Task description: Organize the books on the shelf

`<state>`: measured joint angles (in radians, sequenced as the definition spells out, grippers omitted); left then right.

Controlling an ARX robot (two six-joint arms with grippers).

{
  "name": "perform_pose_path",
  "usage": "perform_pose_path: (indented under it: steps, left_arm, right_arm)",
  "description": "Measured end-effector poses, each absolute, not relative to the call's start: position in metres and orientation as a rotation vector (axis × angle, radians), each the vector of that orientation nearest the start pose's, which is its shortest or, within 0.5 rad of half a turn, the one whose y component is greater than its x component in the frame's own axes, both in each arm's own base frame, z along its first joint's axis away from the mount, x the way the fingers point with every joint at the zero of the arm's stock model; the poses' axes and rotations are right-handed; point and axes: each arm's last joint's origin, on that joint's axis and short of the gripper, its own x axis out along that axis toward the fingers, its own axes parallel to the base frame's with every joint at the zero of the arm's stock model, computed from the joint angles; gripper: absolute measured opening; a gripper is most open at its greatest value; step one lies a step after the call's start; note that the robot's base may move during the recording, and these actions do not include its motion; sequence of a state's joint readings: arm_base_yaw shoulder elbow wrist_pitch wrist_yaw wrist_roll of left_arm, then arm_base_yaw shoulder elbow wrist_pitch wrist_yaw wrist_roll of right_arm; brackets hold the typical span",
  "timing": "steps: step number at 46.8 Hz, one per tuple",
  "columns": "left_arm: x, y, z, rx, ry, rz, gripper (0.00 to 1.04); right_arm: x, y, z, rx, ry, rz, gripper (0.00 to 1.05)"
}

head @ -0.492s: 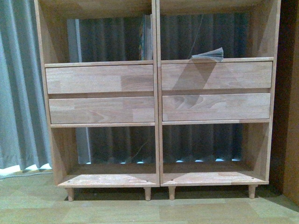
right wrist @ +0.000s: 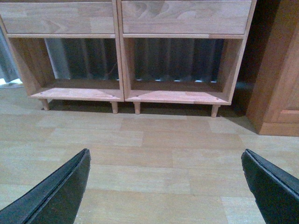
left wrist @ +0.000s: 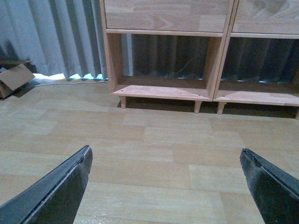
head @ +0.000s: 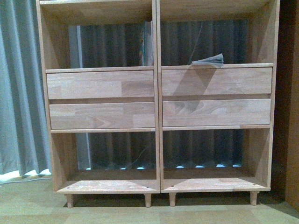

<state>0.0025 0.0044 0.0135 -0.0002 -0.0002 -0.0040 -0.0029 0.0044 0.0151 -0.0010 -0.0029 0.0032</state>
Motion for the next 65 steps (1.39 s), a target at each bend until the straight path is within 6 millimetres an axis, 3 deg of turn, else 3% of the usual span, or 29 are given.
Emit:
perform_pose_path:
  steps: [65]
  left_arm:
    - [0.0971, 0.0002, 0.1678, -0.004, -0.009, 0.002, 0.97]
  right_arm:
    - [0.097, -0.0002, 0.1682, 0.003, -0.01, 0.0, 0.98]
